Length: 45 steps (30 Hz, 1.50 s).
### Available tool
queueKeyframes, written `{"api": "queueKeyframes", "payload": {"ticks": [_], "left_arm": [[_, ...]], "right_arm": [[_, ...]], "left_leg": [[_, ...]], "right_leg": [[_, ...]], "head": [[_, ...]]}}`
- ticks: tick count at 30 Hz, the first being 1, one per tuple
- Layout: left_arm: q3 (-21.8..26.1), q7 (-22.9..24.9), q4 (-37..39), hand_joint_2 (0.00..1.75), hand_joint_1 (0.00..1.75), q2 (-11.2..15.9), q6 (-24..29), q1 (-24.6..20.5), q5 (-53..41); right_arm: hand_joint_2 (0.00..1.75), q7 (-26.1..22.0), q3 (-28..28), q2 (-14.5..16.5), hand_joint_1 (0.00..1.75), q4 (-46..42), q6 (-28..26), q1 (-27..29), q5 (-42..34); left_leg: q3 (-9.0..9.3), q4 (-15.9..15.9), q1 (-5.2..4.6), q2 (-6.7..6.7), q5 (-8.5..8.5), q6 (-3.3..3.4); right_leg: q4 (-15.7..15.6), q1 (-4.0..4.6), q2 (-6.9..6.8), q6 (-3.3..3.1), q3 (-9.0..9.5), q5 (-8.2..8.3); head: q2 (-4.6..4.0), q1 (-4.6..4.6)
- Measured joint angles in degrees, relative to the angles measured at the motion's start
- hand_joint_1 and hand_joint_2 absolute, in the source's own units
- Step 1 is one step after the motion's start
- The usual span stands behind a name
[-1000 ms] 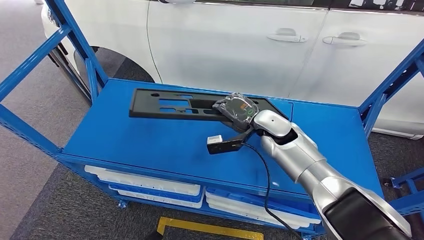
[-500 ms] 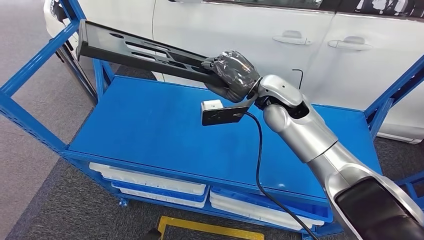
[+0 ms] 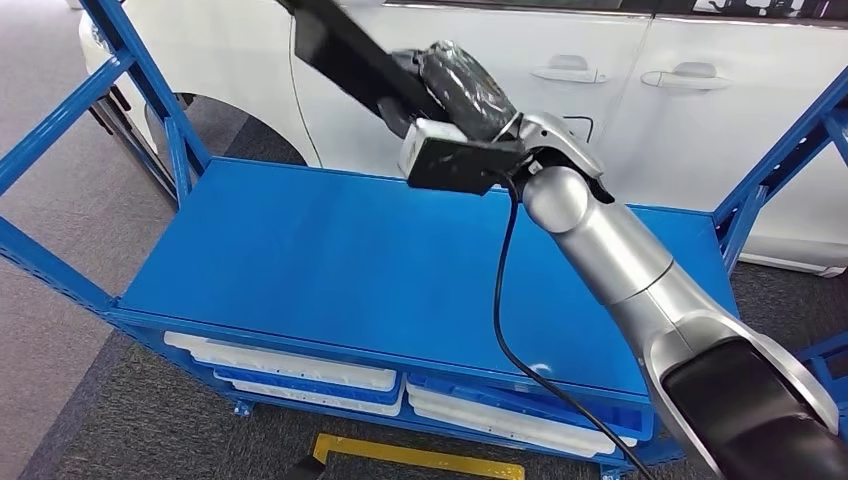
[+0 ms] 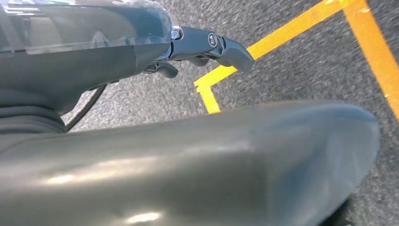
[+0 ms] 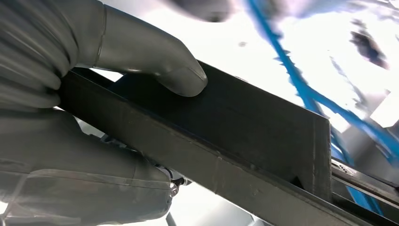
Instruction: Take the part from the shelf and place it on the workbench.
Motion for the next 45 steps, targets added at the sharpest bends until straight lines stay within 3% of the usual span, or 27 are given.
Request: {"api": "queueKeyframes", "payload": {"ticks": [2,5,7,8,10,12,13,16,18,22,24,26,27,28,29,31,33,36,38,41,42,43,44,45], "left_arm": [[0.0,0.2,0.0,0.0,0.0,0.0,0.3,-0.3,0.3],[0.1,0.5,0.0,0.0,0.0,0.1,1.0,-0.3,1.2],[0.1,0.5,0.0,0.0,0.0,0.1,1.4,-0.2,1.8],[0.2,0.5,0.0,0.0,0.0,0.1,1.5,-0.2,2.0],[0.4,0.4,0.0,0.0,0.0,0.2,1.5,-0.2,2.1],[0.5,0.4,0.0,0.0,0.0,0.3,1.5,-0.1,2.1],[0.6,0.4,0.0,0.0,0.0,0.3,1.5,-0.1,2.1],[0.6,0.5,0.0,0.0,0.0,0.3,1.3,-0.1,2.0],[0.6,0.5,0.0,0.0,0.0,0.4,1.3,-0.1,2.1],[0.7,0.7,0.0,0.0,0.0,0.5,0.9,-0.2,2.3],[0.9,1.0,0.0,0.0,0.0,0.5,0.7,-0.1,2.6],[1.0,1.1,0.0,0.0,0.0,0.6,0.5,0.0,2.8],[1.1,1.1,0.0,0.0,0.0,0.6,0.4,0.1,2.9],[1.1,1.1,0.0,0.0,0.0,0.6,0.3,0.1,2.9],[1.2,1.1,0.0,0.0,0.0,0.7,0.3,0.2,3.0],[1.2,1.1,0.0,0.0,0.0,0.8,0.2,0.1,3.0],[1.4,1.1,0.0,0.0,0.0,0.9,0.2,0.1,3.0],[1.6,1.0,0.0,0.0,0.0,1.0,0.2,0.2,3.0],[1.7,1.0,0.0,0.0,0.0,1.0,0.2,0.2,3.0],[1.8,1.0,0.0,0.0,0.0,1.0,0.3,0.2,3.1],[1.8,1.0,0.0,0.0,0.0,1.0,0.4,0.3,3.1],[1.9,1.0,0.0,0.0,0.0,1.0,0.4,0.3,3.1],[1.9,1.0,0.0,0.0,0.0,1.0,0.4,0.4,3.1],[2.0,0.9,0.0,0.0,0.0,1.0,0.5,0.4,3.1]], "right_arm": [[1.75,-0.1,-1.0,2.1,1.75,-1.6,-1.4,-1.2,-7.1],[1.75,-1.3,-2.5,5.2,1.75,-5.4,-4.6,-0.9,-15.7],[1.75,-1.8,-3.3,6.8,1.75,-9.0,-7.0,0.3,-19.4],[1.75,-2.1,-3.6,7.4,1.75,-10.9,-8.1,1.2,-20.8],[1.75,-3.1,-3.8,8.3,1.75,-14.5,-10.2,4.2,-22.7],[1.75,-4.3,-3.8,8.7,1.75,-17.3,-11.5,7.6,-23.0],[1.75,-4.7,-3.8,8.8,1.75,-18.4,-11.9,9.1,-22.9],[1.75,-5.3,-4.0,9.3,1.75,-22.0,-12.5,11.5,-22.4],[1.75,-5.2,-4.6,9.6,1.75,-24.1,-12.6,12.3,-21.9],[1.75,-4.5,-6.6,9.7,1.75,-26.4,-12.3,13.4,-21.0],[1.75,-4.1,-7.7,9.7,1.75,-26.9,-11.9,13.2,-20.8],[1.75,-3.7,-8.5,9.7,1.75,-27.0,-11.5,13.0,-20.7],[1.75,-3.5,-8.8,9.7,1.75,-26.9,-11.4,13.0,-20.8],[1.75,-3.3,-9.0,9.7,1.75,-26.8,-11.4,12.9,-20.8],[1.75,-3.2,-9.2,9.7,1.75,-26.7,-11.3,12.8,-20.9],[1.75,-3.2,-9.4,9.7,1.75,-26.5,-11.3,12.5,-20.9],[1.75,-3.3,-9.7,9.7,1.75,-26.5,-11.3,12.1,-21.0],[1.75,-3.3,-9.9,9.7,1.75,-26.3,-11.3,11.9,-21.0],[1.75,-3.4,-10.0,9.7,1.75,-26.3,-11.3,11.8,-21.0],[1.75,-3.6,-10.1,9.6,1.75,-25.9,-11.3,11.7,-21.3],[1.75,-3.7,-10.1,9.6,1.75,-25.7,-11.3,11.7,-21.5],[1.75,-3.8,-10.1,9.5,1.75,-25.4,-11.3,11.7,-21.7],[1.75,-4.1,-10.1,9.5,1.74,-25.2,-11.3,11.7,-21.9],[1.75,-4.4,-10.1,9.5,1.74,-24.9,-11.3,11.7,-22.0]], "left_leg": [[2.89,-6.2,-0.21,-0.02,2.01,0.46],[3.59,-7.6,-0.22,-0.16,2.1,1.1],[3.82,-8.2,0.07,-0.13,2.38,1.7],[3.95,-8.5,0.21,-0.1,2.5,1.96],[3.99,-8.5,0.18,-0.09,2.49,2.23],[3.99,-8.4,0.16,-0.14,2.4,2.31],[3.99,-8.3,0.15,-0.2,2.34,2.28],[3.93,-7.8,0.03,-0.29,2.0,1.83],[3.86,-7.7,-0.1,-0.25,1.8,1.32],[3.65,-6.9,-0.05,-0.16,0.94,0.12],[1.36,-1.7,0.05,-0.07,-2.14,-0.34],[-2.15,5.9,0.11,-0.06,-5.45,-0.66],[-3.23,8.1,0.11,-0.06,-5.89,-0.72],[-3.32,8.2,0.11,-0.06,-5.2,-0.71],[-2.38,6.1,0.11,-0.06,-3.54,-0.6],[1.22,-1.7,0.02,-0.05,0.35,-0.16],[3.53,-6.7,-0.17,-0.07,1.85,0.36],[3.87,-7.9,-0.07,-0.15,1.94,1.15],[4.06,-8.3,0.25,-0.12,2.26,1.75],[4.08,-8.4,0.29,-0.03,2.36,2.06],[4.07,-8.4,0.29,-0.01,2.35,2.07],[4.06,-8.3,0.31,-0.01,2.33,2.06],[4.07,-8.3,0.34,-0.04,2.29,2.0],[4.09,-8.2,0.38,-0.08,2.22,1.89]], "right_leg": [[0.2,0.23,0.04,0.35,-0.09,-0.18],[0.1,0.47,-0.02,1.07,-0.14,-0.27],[1.6,0.49,-0.08,1.58,-0.72,-1.54],[3.8,0.44,-0.09,1.82,-1.7,-2.95],[11.4,0.16,-0.11,2.24,-5.21,-6.49],[16.4,-0.1,-0.12,2.46,-7.71,-7.64],[15.5,-0.18,-0.12,2.44,-7.4,-6.59],[4.2,-0.1,-0.14,1.96,-2.12,-1.34],[0.4,0.17,-0.1,1.49,-0.33,-0.37],[-0.3,0.1,-0.13,0.22,0.02,-0.04],[-0.6,-0.05,-0.28,-0.27,0.2,0.12],[-0.6,0.06,-0.33,-0.46,0.2,0.08],[-0.5,0.11,-0.31,-0.5,0.21,0.05],[-0.5,0.15,-0.28,-0.5,0.23,0.02],[-0.4,0.18,-0.22,-0.47,0.27,-0.02],[-0.2,0.31,-0.12,-0.24,0.29,-0.2],[0.1,0.53,-0.08,0.18,0.06,-0.3],[0.2,0.63,-0.11,0.96,-0.14,-0.32],[2.4,0.6,-0.11,1.58,-1.07,-1.94],[13.3,0.11,-0.13,2.35,-6.16,-7.09],[16.1,-0.08,-0.14,2.52,-7.53,-7.76],[16.7,-0.28,-0.15,2.65,-7.92,-7.32],[14.7,-0.46,-0.18,2.71,-7.04,-5.77],[10.8,-0.6,-0.22,2.7,-5.16,-3.62]], "head": [[0.0,-0.01],[0.0,-0.01],[0.0,0.0],[0.0,0.0],[0.0,0.0],[0.0,0.01],[0.0,0.01],[0.0,0.0],[0.0,0.0],[0.0,0.0],[0.0,0.0],[0.0,0.0],[0.0,0.0],[0.0,0.0],[0.0,0.0],[0.0,0.0],[0.0,0.0],[0.0,0.0],[0.0,0.0],[0.0,0.0],[0.0,0.0],[0.0,0.0],[0.0,0.0],[0.0,0.0]]}}
